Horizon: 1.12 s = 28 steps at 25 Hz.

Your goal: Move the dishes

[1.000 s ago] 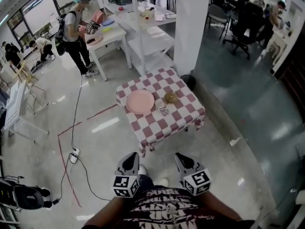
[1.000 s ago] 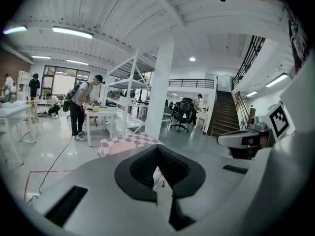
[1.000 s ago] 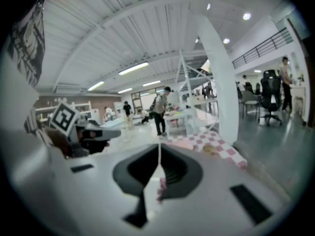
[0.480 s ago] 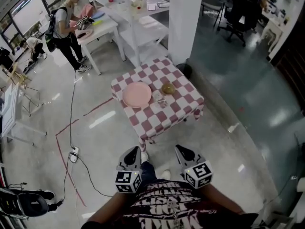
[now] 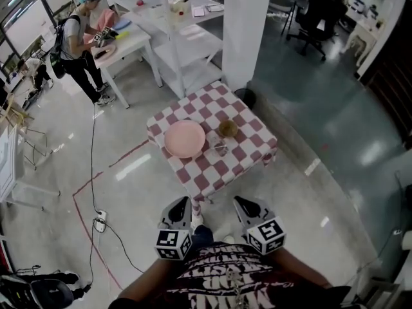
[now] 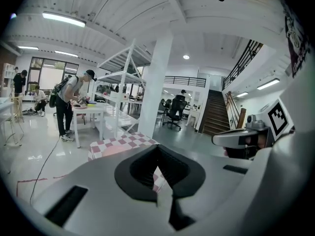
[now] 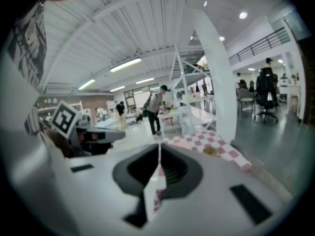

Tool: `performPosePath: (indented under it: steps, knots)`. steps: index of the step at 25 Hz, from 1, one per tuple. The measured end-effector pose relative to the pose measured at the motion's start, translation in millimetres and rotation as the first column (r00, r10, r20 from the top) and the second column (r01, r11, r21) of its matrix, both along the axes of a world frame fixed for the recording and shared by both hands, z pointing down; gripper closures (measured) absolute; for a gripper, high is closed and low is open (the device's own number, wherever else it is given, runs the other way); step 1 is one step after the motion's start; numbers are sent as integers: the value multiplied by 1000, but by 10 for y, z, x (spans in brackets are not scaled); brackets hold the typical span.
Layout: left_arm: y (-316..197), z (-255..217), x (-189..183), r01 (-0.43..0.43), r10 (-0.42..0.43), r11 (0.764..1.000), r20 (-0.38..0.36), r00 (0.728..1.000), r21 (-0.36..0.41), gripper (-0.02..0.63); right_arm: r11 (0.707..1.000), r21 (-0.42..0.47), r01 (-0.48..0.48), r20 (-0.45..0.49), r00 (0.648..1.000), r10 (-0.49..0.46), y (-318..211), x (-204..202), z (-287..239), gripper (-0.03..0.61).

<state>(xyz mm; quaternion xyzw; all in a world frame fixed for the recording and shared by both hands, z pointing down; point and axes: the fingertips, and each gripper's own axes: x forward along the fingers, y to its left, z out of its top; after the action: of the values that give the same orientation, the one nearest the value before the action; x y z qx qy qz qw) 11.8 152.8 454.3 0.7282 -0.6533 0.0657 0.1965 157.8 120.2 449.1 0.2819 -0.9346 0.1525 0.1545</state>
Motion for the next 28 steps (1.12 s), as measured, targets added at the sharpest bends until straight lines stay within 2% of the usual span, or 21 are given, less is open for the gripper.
performPosePath:
  steps: [7, 12, 18, 28]
  knots:
    - [-268, 21, -389, -19, 20, 1000, 39, 999, -2, 584, 1000, -18, -14, -16, 1000, 14, -237, -393, 62, 543]
    - [-440, 121, -636, -20, 20, 1000, 14, 1000, -21, 584, 1000, -19, -16, -34, 999, 16, -402, -634, 104, 543]
    - [-681, 55, -915, -31, 31, 1000, -7, 999, 1, 584, 999, 9, -33, -47, 998, 34, -605, -880, 15, 543]
    - [-985, -5, -1140, -104, 106, 994, -51, 993, 39, 584, 991, 77, -108, -64, 992, 113, -812, -1071, -179, 543]
